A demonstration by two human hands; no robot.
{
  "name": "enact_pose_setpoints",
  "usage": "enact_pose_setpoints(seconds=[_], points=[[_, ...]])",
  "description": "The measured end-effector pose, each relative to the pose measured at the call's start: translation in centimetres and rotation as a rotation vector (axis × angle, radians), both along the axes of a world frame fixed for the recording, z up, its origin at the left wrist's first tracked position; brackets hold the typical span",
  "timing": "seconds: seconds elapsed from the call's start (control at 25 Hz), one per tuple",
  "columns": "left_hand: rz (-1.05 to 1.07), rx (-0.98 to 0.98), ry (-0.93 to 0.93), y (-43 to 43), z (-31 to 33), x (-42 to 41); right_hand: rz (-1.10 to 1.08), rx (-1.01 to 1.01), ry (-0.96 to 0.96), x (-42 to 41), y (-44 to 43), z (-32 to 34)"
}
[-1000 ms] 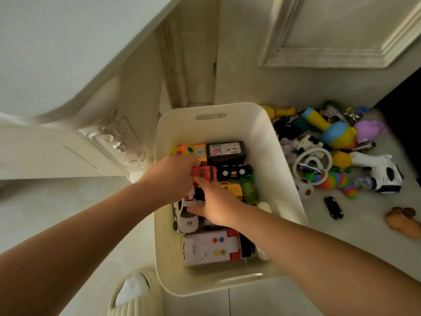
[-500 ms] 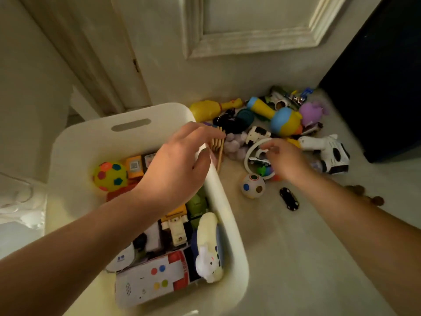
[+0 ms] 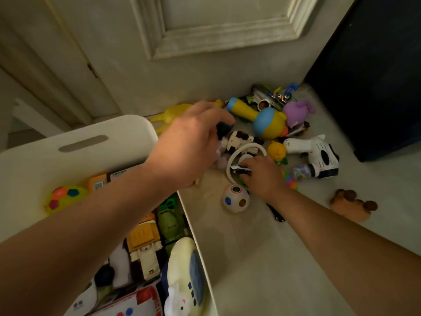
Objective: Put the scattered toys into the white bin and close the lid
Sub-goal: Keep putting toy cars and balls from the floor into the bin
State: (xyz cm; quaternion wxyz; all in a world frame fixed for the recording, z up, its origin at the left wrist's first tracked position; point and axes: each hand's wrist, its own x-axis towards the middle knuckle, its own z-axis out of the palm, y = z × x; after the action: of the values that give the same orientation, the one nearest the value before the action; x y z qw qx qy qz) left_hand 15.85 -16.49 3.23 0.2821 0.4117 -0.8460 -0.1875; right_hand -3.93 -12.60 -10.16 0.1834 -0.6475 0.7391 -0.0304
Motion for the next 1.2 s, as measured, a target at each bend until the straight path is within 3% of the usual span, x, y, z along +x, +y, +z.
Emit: enact_pose_setpoints(seconds=[0.16, 0.36, 0.4, 0.44, 0.56, 0.6, 0.72, 0.84, 0.88, 0.96, 1.04, 1.12, 1.2], points=[[0.146, 0.016, -0.01, -1.0, -1.1, 1.8, -0.033, -0.173, -0.066, 1.4, 0.3, 0.3], [0.171, 0.016, -0.288, -0.6, -1.8, 1.9, 0.184, 0.253, 0.165, 4.8, 2.7, -0.4], [0.178, 0.022, -0.362, -0.6, -1.6, 1.8, 0.178, 0.26, 0.118, 5.4, 2.6, -0.2], [0.17, 0.021, -0.439, -0.6, -1.5, 1.7, 0.114, 0.243, -0.024, 5.6, 2.0, 0.4], [0.033, 0.022, -0.634, -0.5, -1.3, 1.5, -0.27, 0.248, -0.766, 5.1, -1.0, 4.1], [-0.005, 0.018, -0.659, -0.4, -1.2, 1.3, -0.303, 0.225, -0.926, 5.0, -1.8, 5.5], [0.01, 0.049, -0.599, -0.7, -1.1, 0.7, -0.176, 0.139, -1.08, 5.7, -2.8, 7.9], [0.067, 0.056, -0.559, -0.4, -1.2, 0.6, -0.293, 0.137, -1.124, 6.1, -3.2, 8.1], [0.089, 0.046, -0.54, -0.4, -1.3, 0.7, -0.378, 0.045, -1.077, 5.5, -3.9, 7.3], [0.127, 0.045, -0.495, -0.1, -1.2, 0.8, -0.392, -0.173, -0.671, 3.0, -6.1, 4.8], [0.129, 0.056, -0.478, 0.1, -0.9, 0.7, -0.298, -0.089, -0.327, 0.5, -7.8, 2.5], [0.129, 0.052, -0.467, 0.2, -0.8, 0.6, -0.213, 0.056, -0.142, -0.5, -8.5, 0.3], [0.14, 0.051, -0.457, 0.3, -0.8, 0.7, -0.138, 0.07, 0.026, -0.4, -8.1, -1.0]])
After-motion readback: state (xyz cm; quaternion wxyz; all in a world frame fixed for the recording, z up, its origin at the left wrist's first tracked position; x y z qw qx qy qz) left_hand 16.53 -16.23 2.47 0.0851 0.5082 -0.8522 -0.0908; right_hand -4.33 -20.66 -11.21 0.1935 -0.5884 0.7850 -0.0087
